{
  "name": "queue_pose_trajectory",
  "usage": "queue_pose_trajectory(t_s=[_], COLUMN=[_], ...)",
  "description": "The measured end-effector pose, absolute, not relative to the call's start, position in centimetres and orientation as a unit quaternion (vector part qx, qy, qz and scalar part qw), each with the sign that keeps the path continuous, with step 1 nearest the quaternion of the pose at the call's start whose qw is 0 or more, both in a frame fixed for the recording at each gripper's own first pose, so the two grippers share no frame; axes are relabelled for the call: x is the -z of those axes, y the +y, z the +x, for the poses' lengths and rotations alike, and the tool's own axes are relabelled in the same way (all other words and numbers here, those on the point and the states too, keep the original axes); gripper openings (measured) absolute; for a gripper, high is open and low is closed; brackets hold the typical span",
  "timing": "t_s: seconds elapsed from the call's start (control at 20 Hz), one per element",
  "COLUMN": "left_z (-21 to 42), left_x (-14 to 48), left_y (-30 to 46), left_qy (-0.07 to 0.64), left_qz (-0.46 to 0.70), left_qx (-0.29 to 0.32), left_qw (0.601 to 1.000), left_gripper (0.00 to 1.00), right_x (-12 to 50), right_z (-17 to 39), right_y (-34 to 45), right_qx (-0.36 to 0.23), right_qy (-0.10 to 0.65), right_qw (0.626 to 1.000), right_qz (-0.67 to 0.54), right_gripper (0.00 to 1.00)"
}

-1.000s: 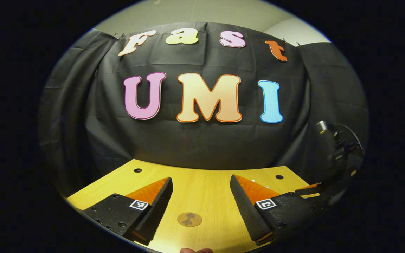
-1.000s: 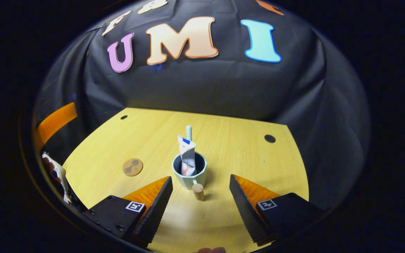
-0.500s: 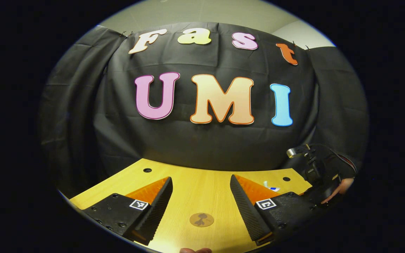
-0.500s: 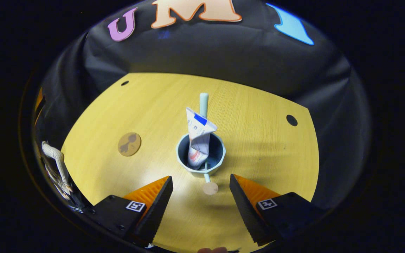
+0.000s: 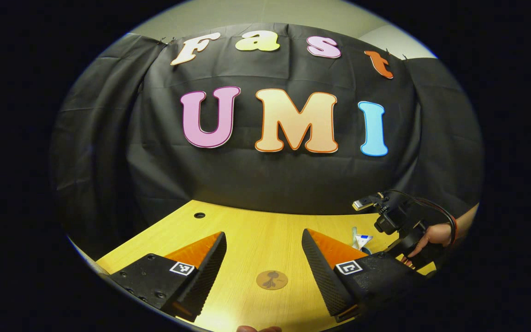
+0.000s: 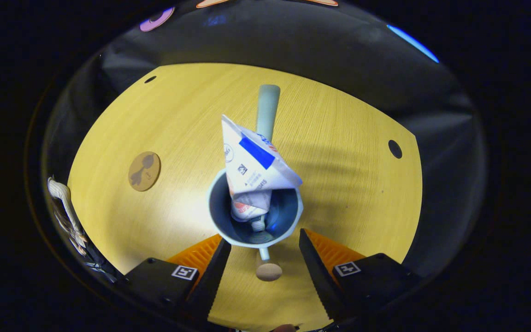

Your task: Put the toothbrush and toothpaste on the desktop into the cup, then pick up the cup and place it on the coaster on the desktop.

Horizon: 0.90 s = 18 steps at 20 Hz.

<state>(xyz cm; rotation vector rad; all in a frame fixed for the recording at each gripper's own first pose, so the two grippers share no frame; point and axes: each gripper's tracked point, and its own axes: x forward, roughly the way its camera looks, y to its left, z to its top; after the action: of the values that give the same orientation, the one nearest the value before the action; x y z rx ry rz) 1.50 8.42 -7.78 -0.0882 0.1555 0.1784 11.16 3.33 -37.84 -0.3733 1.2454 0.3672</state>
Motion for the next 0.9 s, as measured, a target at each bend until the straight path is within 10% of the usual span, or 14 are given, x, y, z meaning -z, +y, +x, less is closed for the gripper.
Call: queue_pose_trajectory(t_s=[0.35, 0.45, 0.9], left_z=[1.6, 1.5, 1.9], left_x=[8.4, 8.6, 9.1], left_y=[9.5, 9.5, 8.8], left_qy=[0.088, 0.092, 0.1], left_qz=[-0.042, -0.043, -0.037], left_qx=[-0.1, -0.102, -0.095], left_qw=[0.99, 0.99, 0.99], left_gripper=[0.95, 0.95, 0.94], right_x=[40.2, 40.2, 40.2], right_z=[9.9, 9.8, 9.7], right_y=[3.8, 3.8, 4.0], right_qx=[-0.176, -0.172, -0.164], right_qy=[0.615, 0.62, 0.614], right_qw=[0.747, 0.746, 0.755], right_qz=[-0.181, -0.169, -0.162], right_gripper=[0.61, 0.31, 0.26])
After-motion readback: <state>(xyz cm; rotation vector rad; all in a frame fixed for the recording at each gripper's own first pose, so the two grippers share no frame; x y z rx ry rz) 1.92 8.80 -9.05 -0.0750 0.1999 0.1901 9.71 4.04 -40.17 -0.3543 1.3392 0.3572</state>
